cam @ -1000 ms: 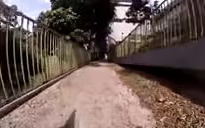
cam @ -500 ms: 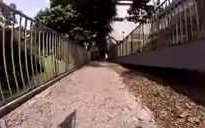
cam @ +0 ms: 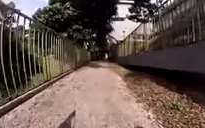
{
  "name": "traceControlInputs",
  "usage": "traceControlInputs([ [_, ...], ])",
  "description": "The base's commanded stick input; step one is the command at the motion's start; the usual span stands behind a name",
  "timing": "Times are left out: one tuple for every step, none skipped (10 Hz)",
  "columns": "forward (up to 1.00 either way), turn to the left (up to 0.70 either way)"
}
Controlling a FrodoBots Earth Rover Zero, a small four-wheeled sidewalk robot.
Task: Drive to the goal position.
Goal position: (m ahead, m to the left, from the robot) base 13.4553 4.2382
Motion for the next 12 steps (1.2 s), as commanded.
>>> traceControlInputs([
  [0.85,0.01],
  [0.85,0.16],
  [0.85,0.23],
  [0.85,0.06],
  [0.85,0.0],
  [0.85,0.0],
  [0.85,0.0],
  [0.85,0.0],
  [0.85,0.0],
  [0.85,0.0],
  [0.85,0.0],
  [0.85,0.0],
])
